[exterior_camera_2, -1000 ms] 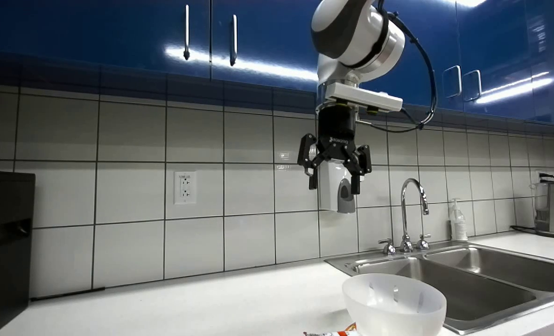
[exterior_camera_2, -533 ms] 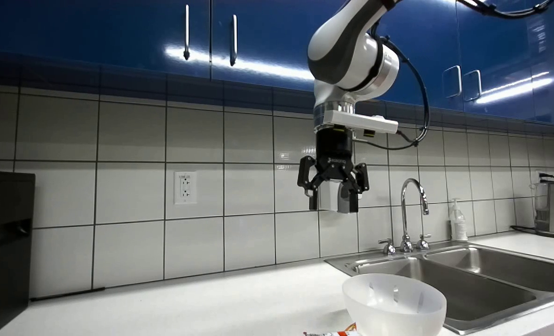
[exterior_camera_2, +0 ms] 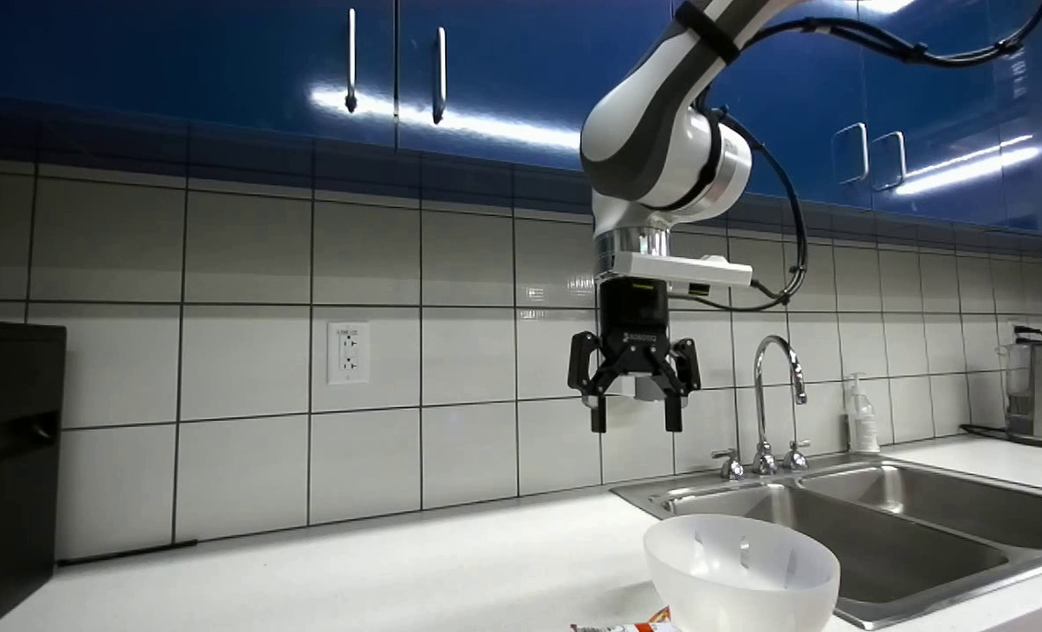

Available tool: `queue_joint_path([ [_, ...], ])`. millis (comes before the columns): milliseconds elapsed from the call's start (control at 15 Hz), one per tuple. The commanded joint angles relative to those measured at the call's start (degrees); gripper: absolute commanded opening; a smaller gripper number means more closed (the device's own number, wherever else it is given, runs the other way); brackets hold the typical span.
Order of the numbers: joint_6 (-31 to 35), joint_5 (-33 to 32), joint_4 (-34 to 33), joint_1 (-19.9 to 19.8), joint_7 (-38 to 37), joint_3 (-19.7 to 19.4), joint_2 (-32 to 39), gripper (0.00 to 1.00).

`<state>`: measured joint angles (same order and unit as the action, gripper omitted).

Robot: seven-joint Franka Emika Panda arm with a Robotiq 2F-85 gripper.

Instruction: Lift the bowl and put it in the sink

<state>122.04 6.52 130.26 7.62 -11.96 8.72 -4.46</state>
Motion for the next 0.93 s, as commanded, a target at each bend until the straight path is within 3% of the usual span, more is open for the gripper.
queue_joint_path([
  [0,2.69,-0.7,0.88,-0.17,0.57,-0.4,1.37,1.0],
  [867,10.88,-1.54,2.3,-0.03,-0.06,-1.37,9.22,1.0],
])
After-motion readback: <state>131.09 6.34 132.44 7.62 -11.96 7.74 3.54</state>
